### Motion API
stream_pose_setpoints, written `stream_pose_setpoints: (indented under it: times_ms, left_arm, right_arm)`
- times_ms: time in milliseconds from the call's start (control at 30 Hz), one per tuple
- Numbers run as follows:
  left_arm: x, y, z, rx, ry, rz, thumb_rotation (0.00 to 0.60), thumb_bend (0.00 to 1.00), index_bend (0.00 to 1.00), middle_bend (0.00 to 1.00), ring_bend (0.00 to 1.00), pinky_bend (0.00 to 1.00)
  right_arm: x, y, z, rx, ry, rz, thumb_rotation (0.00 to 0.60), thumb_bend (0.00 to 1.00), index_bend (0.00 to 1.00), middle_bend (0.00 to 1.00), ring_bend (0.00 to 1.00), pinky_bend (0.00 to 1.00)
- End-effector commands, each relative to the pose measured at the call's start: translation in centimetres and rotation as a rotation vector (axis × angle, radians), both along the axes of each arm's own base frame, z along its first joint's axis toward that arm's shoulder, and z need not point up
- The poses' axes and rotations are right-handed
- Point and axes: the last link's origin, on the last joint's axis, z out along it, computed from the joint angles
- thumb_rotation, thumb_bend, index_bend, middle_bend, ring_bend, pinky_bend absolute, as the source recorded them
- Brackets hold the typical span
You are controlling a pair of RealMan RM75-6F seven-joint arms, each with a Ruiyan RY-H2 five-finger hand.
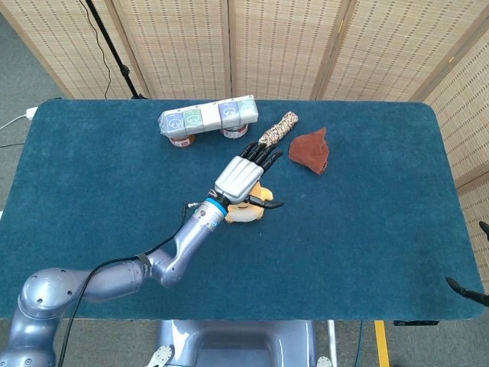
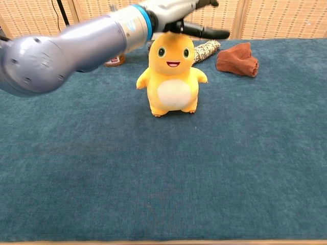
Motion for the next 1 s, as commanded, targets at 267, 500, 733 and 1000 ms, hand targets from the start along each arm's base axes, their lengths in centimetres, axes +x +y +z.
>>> stream_pose_setpoints:
  times_ms: [267,500,733,1000]
  left_arm:
    - [-5.4,-2.8,10.5,0.119,-0.06,-0.011,0.113,0.0,0.0,0.0,0.0,0.0]
    - [-11.9,-4.4,14.0,0.163,-0.038,0.058,0.192,0.0,0.0,0.0,0.0,0.0]
    - [-20.7,-9.3,17.1,0.165,0.004,0.157,0.427,0.0,0.0,0.0,0.0,0.0]
    - [-29.3,-18.4,19.8,0.147,-0.051,0.328,0.6,0.0,0.0,0.0,0.0,0.0]
  right_arm:
    - [0.3,0.3,-0.2,0.016,-0.005,0.02,0.6,0.0,0.0,0.0,0.0,0.0]
    - [0.6,0.4,-0.2,0.019,-0.007,0.033,0.6,0.0,0.0,0.0,0.0,0.0]
    - [0.9,0.6,-0.3,0.017,0.004,0.055,0.6,0.0,0.0,0.0,0.0,0.0]
    - [1.5,0.7,-0.8,0.001,0.042,0.093,0.6,0.0,0.0,0.0,0.0,0.0]
